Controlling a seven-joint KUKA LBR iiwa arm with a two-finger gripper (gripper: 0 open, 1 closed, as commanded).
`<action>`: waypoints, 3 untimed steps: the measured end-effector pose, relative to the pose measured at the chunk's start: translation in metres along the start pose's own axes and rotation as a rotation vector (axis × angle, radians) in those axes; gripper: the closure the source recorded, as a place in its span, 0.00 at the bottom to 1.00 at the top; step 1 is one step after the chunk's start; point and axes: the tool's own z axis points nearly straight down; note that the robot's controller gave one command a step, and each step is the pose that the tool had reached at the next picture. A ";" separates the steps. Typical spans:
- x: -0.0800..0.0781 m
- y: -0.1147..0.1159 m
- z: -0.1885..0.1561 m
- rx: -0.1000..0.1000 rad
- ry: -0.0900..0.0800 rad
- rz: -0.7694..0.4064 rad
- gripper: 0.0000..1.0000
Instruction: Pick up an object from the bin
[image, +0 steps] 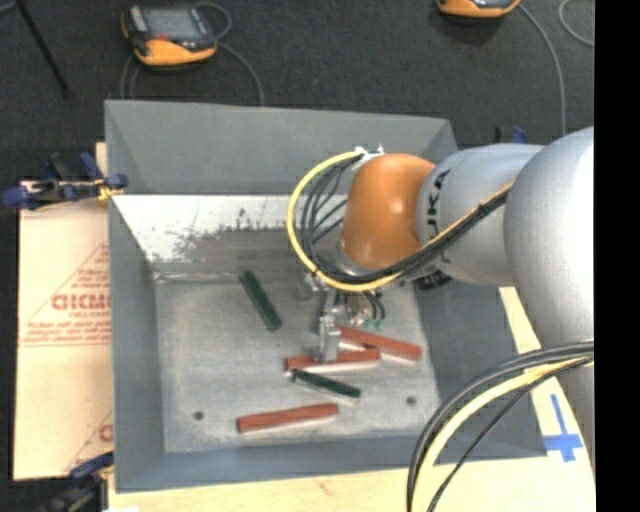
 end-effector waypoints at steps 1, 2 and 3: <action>0.000 0.000 0.000 0.000 0.000 0.000 0.00; 0.062 -0.076 -0.006 0.001 0.003 -0.886 1.00; 0.061 -0.074 -0.006 -0.001 0.002 -0.884 0.00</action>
Offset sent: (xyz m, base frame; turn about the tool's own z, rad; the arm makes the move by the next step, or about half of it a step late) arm -0.0600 -0.0763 0.0046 -0.8897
